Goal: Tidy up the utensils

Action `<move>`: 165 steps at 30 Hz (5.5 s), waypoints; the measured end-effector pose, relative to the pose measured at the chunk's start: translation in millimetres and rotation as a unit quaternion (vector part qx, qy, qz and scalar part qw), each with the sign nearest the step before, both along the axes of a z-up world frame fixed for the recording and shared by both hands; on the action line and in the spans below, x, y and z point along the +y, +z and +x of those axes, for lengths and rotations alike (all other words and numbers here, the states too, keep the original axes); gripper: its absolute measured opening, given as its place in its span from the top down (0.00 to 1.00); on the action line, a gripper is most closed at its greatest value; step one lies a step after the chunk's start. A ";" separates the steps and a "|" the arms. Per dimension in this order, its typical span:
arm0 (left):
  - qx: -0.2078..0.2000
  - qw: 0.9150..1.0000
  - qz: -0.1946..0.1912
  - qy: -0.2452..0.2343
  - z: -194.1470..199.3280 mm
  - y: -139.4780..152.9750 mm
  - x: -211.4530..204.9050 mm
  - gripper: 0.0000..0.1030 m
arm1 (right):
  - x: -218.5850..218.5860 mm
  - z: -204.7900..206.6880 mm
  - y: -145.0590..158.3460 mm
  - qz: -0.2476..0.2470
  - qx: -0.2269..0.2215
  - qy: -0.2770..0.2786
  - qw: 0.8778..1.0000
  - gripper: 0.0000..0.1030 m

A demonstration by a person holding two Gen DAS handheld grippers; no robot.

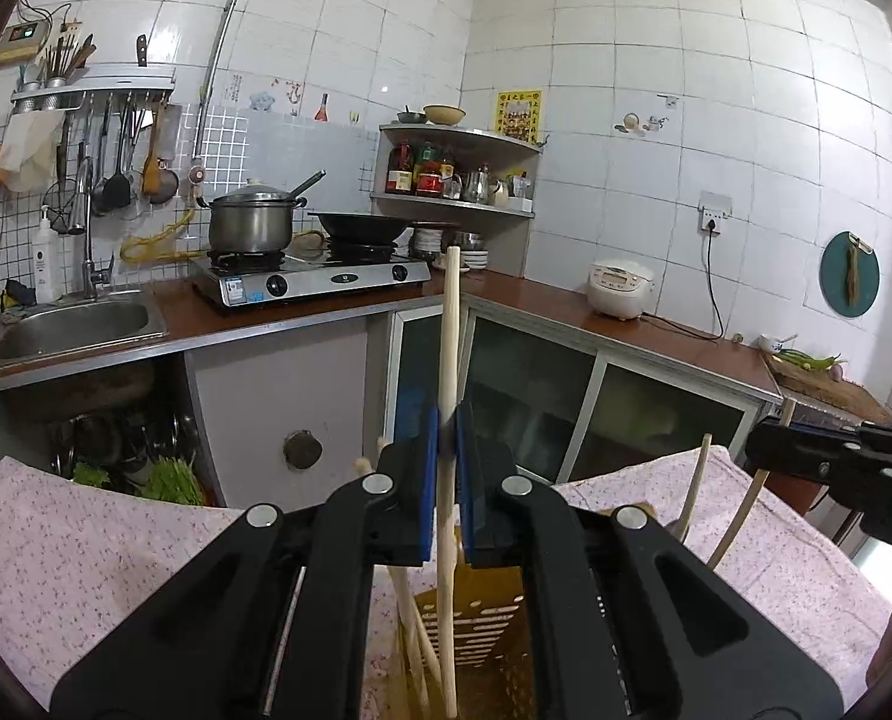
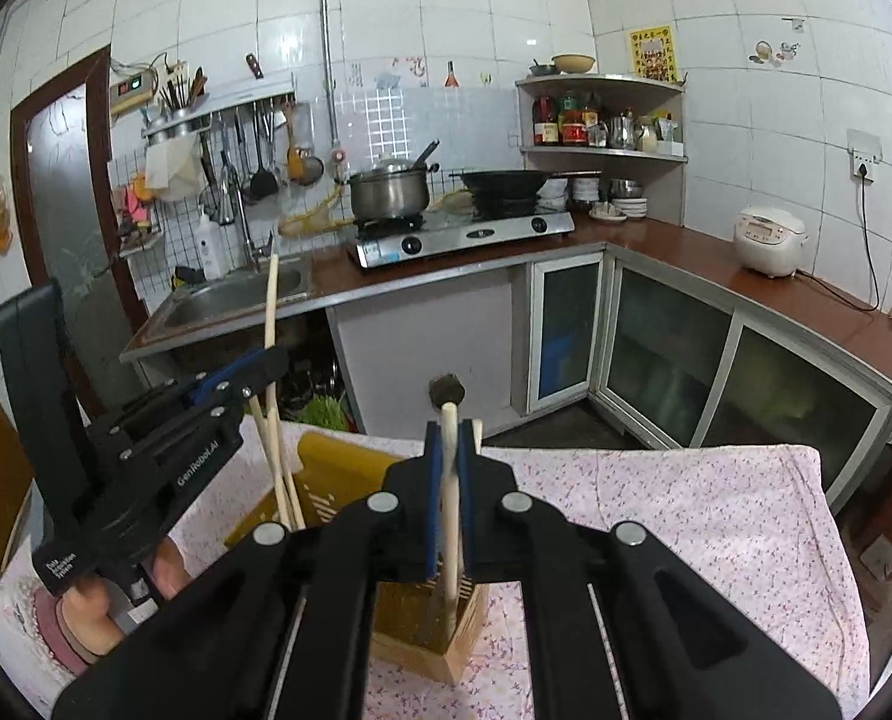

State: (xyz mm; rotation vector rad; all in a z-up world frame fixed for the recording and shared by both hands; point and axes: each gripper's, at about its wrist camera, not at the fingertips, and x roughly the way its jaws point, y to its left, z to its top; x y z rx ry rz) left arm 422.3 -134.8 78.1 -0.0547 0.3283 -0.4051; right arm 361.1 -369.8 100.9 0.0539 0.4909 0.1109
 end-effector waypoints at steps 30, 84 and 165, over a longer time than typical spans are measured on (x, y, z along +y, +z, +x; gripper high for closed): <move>0.056 0.998 0.012 0.013 -26.6 -10.4 18.1 0.37 | -13.6 1.5 -9.6 0.059 0.012 0.000 0.998 0.91; 0.462 0.865 0.179 0.075 -84.8 -143.5 79.6 0.80 | 40.8 -70.5 -182.1 -0.011 0.387 -0.037 0.921 0.89; 0.457 0.871 0.170 0.061 -99.1 -149.1 93.6 0.92 | 5.6 -110.3 -160.6 0.043 0.307 0.002 0.951 0.94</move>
